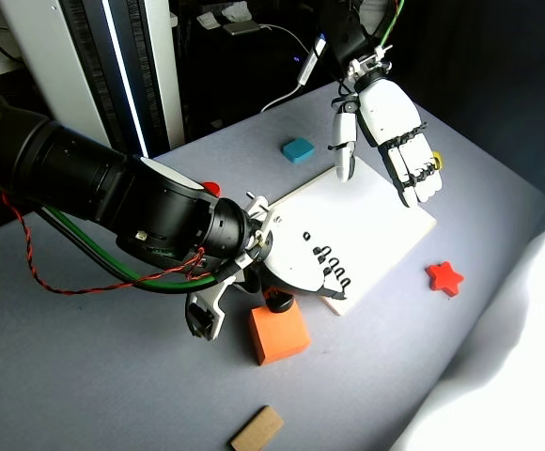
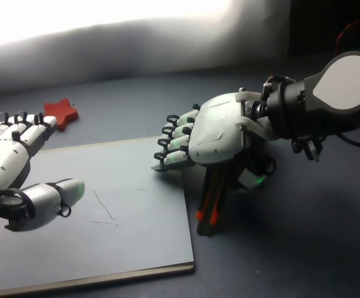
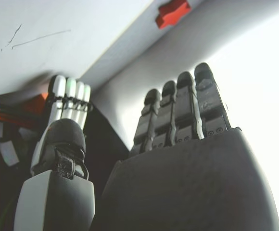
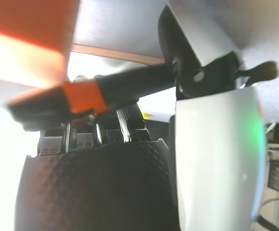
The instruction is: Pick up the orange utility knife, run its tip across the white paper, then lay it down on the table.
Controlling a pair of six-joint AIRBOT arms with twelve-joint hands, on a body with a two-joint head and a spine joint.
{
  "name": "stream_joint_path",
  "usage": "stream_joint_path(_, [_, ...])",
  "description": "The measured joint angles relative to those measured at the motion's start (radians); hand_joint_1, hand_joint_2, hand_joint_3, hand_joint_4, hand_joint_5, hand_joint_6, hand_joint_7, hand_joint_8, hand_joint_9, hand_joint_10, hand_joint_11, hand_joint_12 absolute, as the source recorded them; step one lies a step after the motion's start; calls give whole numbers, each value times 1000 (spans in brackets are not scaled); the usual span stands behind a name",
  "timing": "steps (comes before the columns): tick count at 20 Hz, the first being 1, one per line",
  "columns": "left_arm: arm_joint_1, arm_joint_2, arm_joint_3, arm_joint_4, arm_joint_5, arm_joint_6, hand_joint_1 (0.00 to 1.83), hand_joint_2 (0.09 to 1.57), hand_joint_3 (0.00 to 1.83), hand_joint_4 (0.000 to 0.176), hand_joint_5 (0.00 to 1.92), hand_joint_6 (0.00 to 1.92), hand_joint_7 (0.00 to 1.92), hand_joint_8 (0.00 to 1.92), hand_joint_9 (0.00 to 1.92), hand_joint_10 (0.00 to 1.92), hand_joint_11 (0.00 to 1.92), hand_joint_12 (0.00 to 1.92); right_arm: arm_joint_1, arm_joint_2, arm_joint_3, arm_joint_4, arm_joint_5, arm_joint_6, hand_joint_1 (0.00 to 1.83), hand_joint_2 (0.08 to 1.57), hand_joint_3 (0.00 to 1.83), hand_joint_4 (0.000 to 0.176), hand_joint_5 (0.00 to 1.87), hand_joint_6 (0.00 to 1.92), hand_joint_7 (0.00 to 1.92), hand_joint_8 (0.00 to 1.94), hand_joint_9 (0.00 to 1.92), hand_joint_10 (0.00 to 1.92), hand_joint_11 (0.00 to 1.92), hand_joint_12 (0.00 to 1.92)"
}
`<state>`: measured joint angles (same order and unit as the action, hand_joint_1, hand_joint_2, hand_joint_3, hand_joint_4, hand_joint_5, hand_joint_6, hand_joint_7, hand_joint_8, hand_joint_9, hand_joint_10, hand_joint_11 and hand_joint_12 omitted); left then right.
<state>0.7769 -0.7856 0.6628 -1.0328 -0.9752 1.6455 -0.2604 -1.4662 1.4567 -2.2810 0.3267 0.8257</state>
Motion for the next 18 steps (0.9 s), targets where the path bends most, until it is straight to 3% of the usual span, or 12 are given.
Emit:
stream_joint_path(8, [0,0,0,-2,-5,0,117,1319,1,12,0,0,32,3,27,5,0,282,-13,-1,0,3,-12,-16,1118,953,317,0,0,0,0,0,0,0,0,0])
stream_joint_path(10, [0,-2,2,2,-3,0,127,1321,1,14,1,0,31,1,4,0,0,173,-13,-1,0,3,-13,-18,1068,1025,357,0,46,20,56,24,30,13,0,0])
stream_joint_path(11, [0,-2,3,-1,-5,0,81,1328,2,17,0,0,22,4,0,0,0,81,-13,-1,0,4,-13,-19,1090,984,453,0,23,1117,84,1054,2,1003,0,1108])
stream_joint_path(12, [0,-2,3,-2,-6,0,87,1326,1,16,0,0,20,2,0,0,0,106,-13,-1,0,9,-15,-19,998,1269,277,0,336,1670,395,1730,125,1737,0,1758])
stream_joint_path(15, [-1,-2,3,2,-5,-1,87,1326,0,16,0,0,19,2,0,0,0,111,2,-9,-11,26,-48,-38,968,1375,158,8,386,1792,445,1878,152,1884,0,1888])
stream_joint_path(16, [-1,-2,3,2,-6,0,88,1328,1,18,0,0,10,0,0,0,0,114,2,-8,-14,21,-49,-38,1086,968,869,0,593,1800,716,1928,726,1914,535,1914])
stream_joint_path(17, [-1,-2,4,-4,-6,0,88,1328,1,18,0,0,10,0,0,0,0,114,-4,-5,-15,2,-44,-43,1086,968,869,0,593,1800,716,1928,726,1914,535,1914])
stream_joint_path(18, [-1,-2,4,-10,-6,0,124,1327,0,19,0,0,13,1,0,0,0,148,-12,-1,-16,4,-38,-42,1462,828,1162,145,1447,1916,1605,1940,1661,1921,1486,1921])
